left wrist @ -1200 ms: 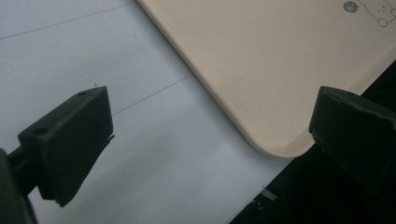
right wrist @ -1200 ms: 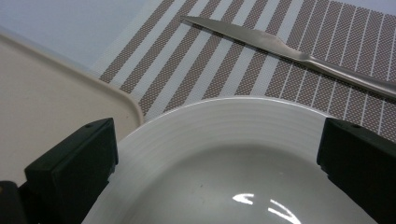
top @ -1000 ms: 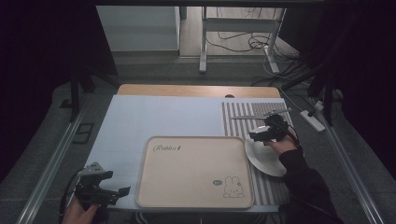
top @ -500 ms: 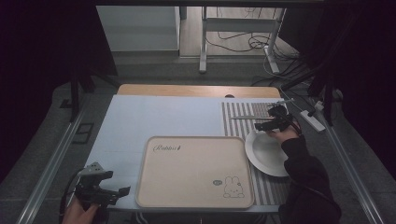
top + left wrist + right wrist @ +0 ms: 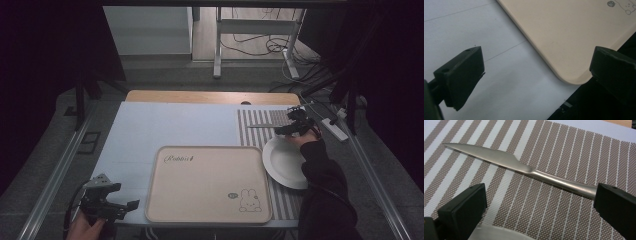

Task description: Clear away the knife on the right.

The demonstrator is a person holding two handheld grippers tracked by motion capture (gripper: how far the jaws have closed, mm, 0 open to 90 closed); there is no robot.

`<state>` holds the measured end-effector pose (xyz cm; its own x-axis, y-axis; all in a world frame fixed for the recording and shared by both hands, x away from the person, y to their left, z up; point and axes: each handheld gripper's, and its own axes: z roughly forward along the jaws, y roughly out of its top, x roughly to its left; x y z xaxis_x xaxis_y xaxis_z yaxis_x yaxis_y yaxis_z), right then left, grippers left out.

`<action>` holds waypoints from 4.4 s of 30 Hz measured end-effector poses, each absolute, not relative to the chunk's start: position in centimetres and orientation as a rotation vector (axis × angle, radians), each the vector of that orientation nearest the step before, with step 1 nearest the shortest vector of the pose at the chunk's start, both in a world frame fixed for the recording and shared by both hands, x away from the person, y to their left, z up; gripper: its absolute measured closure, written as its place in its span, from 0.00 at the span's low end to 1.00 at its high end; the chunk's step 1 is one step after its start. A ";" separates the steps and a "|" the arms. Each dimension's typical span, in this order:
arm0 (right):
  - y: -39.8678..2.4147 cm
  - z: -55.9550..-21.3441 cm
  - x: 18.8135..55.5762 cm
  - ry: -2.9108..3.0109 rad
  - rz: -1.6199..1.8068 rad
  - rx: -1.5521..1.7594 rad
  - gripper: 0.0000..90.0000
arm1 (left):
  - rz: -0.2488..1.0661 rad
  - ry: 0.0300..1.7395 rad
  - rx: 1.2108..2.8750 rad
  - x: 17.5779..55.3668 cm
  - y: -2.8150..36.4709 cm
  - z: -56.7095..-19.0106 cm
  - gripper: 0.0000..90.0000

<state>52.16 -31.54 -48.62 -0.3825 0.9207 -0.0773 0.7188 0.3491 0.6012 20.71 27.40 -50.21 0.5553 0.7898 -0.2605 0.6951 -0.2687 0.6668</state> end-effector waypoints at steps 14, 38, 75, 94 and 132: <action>-33.0 -47.5 54.4 2.242 0.667 1.494 0.66 | 0.158 1.190 2.026 20.7 27.4 -50.2 0.01; -34.5 -49.4 57.2 2.234 0.557 1.521 1.00 | 0.164 1.182 2.029 20.7 27.3 -50.2 0.01; -35.1 -47.7 55.3 2.318 0.687 1.624 0.00 | 0.165 1.181 2.044 20.8 27.1 -50.2 0.01; -32.3 -48.9 56.1 2.502 0.459 1.416 0.66 | 0.165 1.179 2.043 20.8 27.1 -50.2 0.01; -34.0 -43.4 54.9 2.503 0.584 1.369 0.89 | 0.153 1.183 2.037 20.9 27.2 -50.2 0.01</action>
<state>54.88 -33.98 -43.41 -0.5375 0.8432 -0.0098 0.7517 0.4844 0.4475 20.90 27.22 -50.21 0.5634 0.7852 -0.2569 0.6939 -0.2809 0.6630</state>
